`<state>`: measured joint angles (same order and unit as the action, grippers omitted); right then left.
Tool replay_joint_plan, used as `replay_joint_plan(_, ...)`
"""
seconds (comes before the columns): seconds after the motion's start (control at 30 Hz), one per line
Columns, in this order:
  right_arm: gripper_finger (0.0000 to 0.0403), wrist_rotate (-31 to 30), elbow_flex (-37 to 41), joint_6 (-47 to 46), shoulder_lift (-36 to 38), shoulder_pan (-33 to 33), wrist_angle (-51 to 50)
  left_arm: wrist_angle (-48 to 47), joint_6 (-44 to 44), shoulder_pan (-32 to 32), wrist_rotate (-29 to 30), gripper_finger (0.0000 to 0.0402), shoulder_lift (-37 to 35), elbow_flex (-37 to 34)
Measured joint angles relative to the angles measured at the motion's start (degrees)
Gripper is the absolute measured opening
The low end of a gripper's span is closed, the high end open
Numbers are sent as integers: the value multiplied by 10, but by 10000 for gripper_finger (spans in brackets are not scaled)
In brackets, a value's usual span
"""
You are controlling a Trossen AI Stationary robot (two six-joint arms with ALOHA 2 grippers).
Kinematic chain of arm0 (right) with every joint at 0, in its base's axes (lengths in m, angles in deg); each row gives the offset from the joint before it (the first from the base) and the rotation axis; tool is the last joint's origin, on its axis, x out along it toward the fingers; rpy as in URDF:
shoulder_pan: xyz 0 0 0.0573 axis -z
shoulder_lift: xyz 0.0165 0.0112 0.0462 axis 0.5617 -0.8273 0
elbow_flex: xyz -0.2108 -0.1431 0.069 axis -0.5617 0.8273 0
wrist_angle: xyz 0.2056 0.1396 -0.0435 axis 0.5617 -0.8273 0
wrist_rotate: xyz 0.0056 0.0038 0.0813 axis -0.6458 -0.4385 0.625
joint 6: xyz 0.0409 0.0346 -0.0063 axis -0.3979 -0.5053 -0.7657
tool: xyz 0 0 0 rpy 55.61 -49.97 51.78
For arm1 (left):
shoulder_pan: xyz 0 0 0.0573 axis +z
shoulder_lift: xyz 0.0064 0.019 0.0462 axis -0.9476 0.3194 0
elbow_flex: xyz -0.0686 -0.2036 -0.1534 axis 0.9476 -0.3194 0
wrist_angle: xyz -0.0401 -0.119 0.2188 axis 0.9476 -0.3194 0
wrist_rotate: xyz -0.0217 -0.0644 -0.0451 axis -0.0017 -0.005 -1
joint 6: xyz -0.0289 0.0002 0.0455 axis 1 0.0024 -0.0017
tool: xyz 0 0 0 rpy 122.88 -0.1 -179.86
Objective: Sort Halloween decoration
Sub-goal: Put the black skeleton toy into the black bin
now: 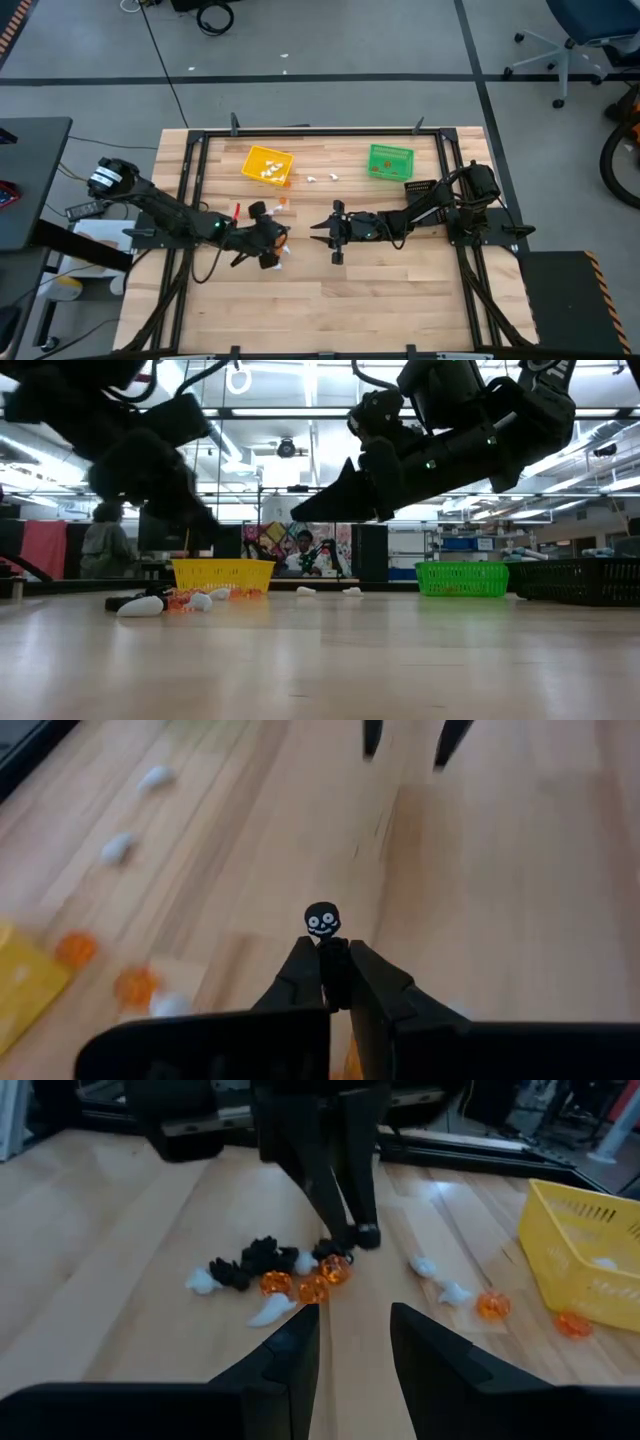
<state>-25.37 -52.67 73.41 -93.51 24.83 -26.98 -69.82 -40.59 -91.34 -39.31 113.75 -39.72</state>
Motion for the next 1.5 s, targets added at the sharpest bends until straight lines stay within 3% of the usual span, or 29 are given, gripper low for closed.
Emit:
replay_joint_plan(0.43,130,-7,31,-16,67,-2,5,183,-106,26,-22,11,81,0)
replay_joint_plan(0.6,130,32,62,-28,70,-4,111,258,-172,26,-22,11,92,0)
replay_joint_plan(0.8,130,39,87,-27,68,-4,185,333,-230,26,-21,11,92,0)
replay_joint_plan(1.23,145,63,73,35,66,-4,232,444,-276,51,-64,11,92,0)
replay_joint_plan(1.5,151,63,73,64,66,-4,255,462,-286,50,-87,11,92,0)
